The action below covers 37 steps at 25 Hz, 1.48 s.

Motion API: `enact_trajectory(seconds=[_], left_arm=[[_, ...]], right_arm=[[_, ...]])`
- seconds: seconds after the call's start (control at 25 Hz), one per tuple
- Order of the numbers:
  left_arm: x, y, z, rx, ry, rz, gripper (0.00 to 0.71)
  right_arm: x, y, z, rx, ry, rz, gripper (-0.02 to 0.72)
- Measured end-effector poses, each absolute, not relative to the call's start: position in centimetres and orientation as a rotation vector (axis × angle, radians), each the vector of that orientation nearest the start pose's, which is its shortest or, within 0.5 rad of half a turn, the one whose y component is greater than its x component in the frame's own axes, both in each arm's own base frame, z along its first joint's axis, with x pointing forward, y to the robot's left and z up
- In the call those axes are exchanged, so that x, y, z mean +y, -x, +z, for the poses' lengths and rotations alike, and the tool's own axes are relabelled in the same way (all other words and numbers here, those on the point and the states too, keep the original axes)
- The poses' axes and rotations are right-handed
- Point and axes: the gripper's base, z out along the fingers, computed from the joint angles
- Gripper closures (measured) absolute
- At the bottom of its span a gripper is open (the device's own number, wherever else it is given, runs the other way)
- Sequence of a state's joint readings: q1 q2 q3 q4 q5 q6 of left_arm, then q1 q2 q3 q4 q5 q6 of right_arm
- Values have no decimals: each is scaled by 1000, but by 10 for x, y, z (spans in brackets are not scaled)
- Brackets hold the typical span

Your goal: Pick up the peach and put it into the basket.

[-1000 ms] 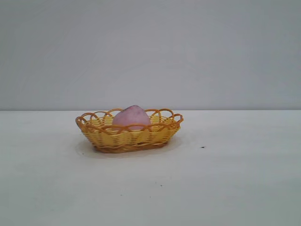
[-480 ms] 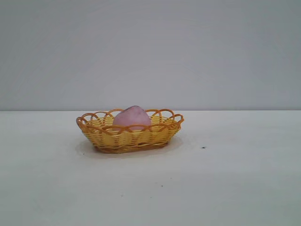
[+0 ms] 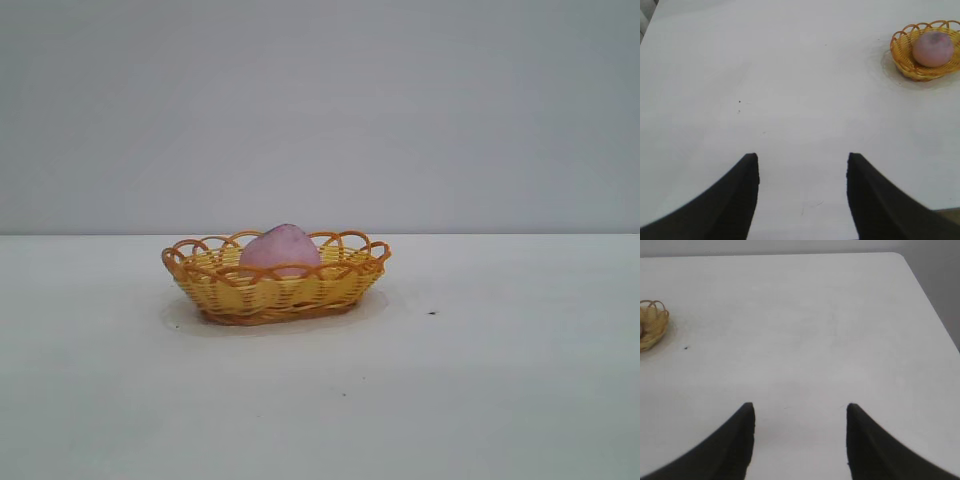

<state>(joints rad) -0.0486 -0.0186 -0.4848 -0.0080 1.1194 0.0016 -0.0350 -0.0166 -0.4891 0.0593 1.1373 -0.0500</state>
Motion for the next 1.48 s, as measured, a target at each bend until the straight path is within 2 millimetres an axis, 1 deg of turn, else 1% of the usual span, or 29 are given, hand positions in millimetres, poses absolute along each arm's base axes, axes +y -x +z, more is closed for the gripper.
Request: enact_trajectory(seconds=[0.2, 0.48, 1.48], left_arm=[[0, 9, 268, 2099, -53, -38, 326], [0, 9, 268, 2099, -46, -34, 326], [0, 9, 268, 2099, -36, -28, 326]], right_arm=[[5, 10, 268, 2115, 23, 25, 308], [5, 10, 268, 2114, 72, 52, 308], [5, 10, 268, 2114, 70, 53, 308]])
